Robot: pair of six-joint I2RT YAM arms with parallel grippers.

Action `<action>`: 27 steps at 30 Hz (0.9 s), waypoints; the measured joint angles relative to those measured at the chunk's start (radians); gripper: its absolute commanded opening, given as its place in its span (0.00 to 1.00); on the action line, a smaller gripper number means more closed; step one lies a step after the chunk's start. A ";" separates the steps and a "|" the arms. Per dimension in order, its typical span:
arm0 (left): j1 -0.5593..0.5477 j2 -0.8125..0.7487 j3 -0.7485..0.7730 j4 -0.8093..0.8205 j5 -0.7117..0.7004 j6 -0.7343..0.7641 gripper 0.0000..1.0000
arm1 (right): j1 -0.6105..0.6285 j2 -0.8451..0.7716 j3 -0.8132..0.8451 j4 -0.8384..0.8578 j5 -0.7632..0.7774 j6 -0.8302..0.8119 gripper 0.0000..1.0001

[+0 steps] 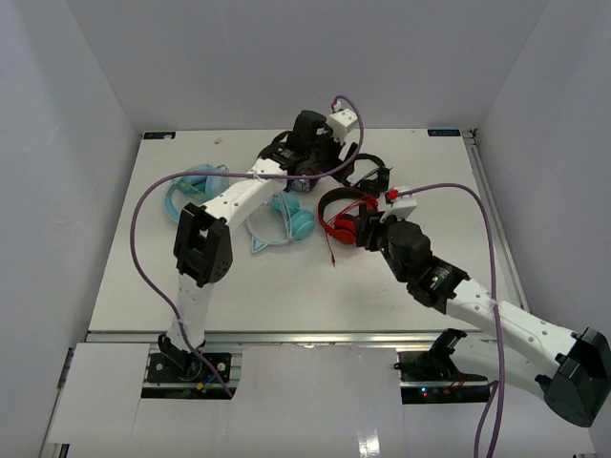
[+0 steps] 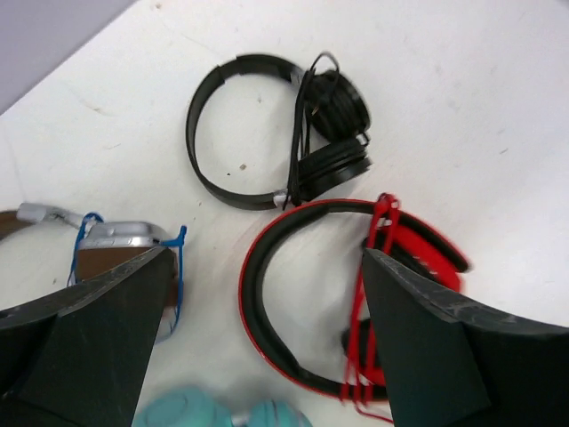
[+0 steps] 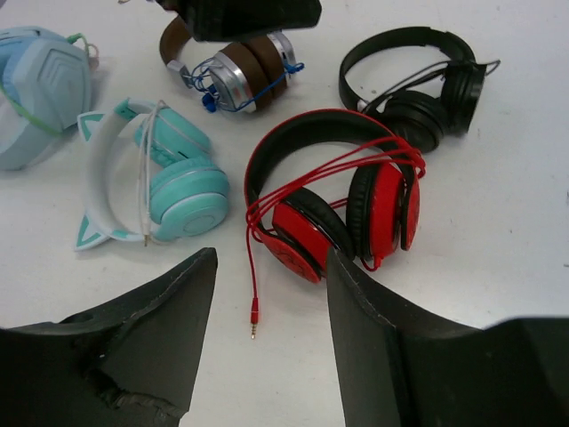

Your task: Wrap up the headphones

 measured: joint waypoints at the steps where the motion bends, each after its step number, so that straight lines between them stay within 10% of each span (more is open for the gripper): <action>1: 0.000 -0.060 -0.037 -0.003 -0.013 -0.026 0.98 | -0.001 0.015 0.037 -0.037 -0.009 0.008 0.71; 5: -0.033 -0.345 -0.289 0.048 -0.097 -0.129 0.98 | -0.010 0.050 0.136 -0.166 -0.044 0.028 1.00; 16: -0.256 -0.702 -1.089 0.308 -0.206 -0.362 0.98 | -0.023 -0.091 0.150 -0.297 -0.085 0.057 0.90; 27: -0.319 -0.838 -1.377 0.686 -0.307 -0.348 0.69 | -0.023 -0.131 0.022 -0.283 -0.055 0.104 0.91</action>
